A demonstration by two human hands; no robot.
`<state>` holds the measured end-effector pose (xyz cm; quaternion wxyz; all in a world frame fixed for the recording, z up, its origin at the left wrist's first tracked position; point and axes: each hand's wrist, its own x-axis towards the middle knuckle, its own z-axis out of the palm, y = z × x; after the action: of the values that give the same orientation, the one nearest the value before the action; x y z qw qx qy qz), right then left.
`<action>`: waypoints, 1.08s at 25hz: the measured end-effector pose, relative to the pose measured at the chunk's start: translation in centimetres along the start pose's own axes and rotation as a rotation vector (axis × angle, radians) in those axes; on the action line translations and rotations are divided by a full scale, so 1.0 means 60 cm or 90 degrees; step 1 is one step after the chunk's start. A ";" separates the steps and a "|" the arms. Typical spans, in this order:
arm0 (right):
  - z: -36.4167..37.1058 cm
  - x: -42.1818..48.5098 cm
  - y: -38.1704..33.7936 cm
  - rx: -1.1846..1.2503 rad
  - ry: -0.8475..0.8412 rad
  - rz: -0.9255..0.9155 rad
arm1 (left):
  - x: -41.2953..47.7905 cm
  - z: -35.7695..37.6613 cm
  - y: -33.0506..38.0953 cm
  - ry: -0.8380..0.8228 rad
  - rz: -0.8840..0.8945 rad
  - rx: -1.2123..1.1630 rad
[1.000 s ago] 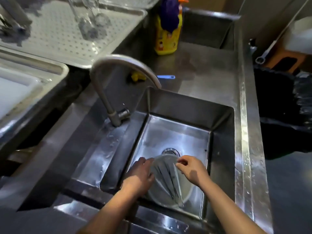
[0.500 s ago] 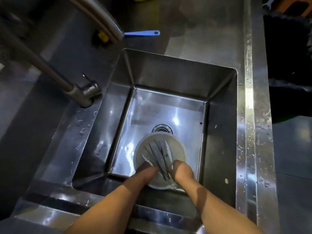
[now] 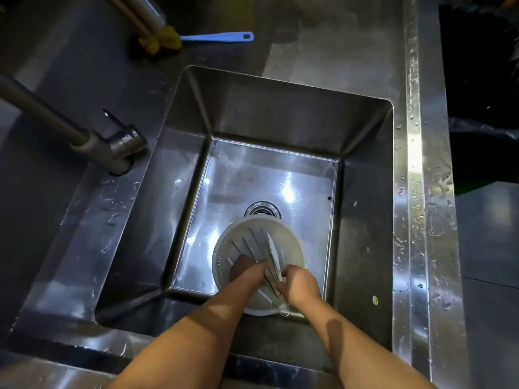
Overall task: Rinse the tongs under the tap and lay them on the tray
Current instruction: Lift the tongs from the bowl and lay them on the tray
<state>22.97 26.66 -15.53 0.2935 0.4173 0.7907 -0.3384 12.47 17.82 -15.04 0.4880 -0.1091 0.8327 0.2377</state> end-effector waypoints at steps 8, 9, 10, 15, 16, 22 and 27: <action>-0.001 0.000 0.007 -0.018 -0.014 0.017 | 0.038 0.040 0.030 0.014 -0.096 -0.079; -0.003 -0.005 0.008 -0.019 -0.017 0.016 | 0.042 0.042 0.028 0.011 -0.103 -0.104; -0.008 -0.007 0.009 -0.020 -0.017 0.017 | 0.047 0.045 0.029 0.011 -0.108 -0.127; -0.037 -0.018 0.021 -0.025 -0.008 0.030 | 0.063 0.036 0.014 0.020 -0.100 -0.228; -0.042 -0.022 0.022 -0.011 -0.008 0.030 | 0.065 0.030 0.011 0.025 -0.091 -0.231; -0.053 -0.046 0.025 0.154 -0.015 0.034 | 0.056 0.010 0.007 -0.056 -0.114 -0.429; -0.035 -0.047 0.029 0.253 -0.040 0.060 | 0.051 0.023 0.005 -0.138 -0.102 -0.468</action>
<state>25.40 27.71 -12.68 0.2453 0.4932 0.6782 -0.4864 11.87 18.92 -18.15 0.5183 -0.3159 0.6244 0.4917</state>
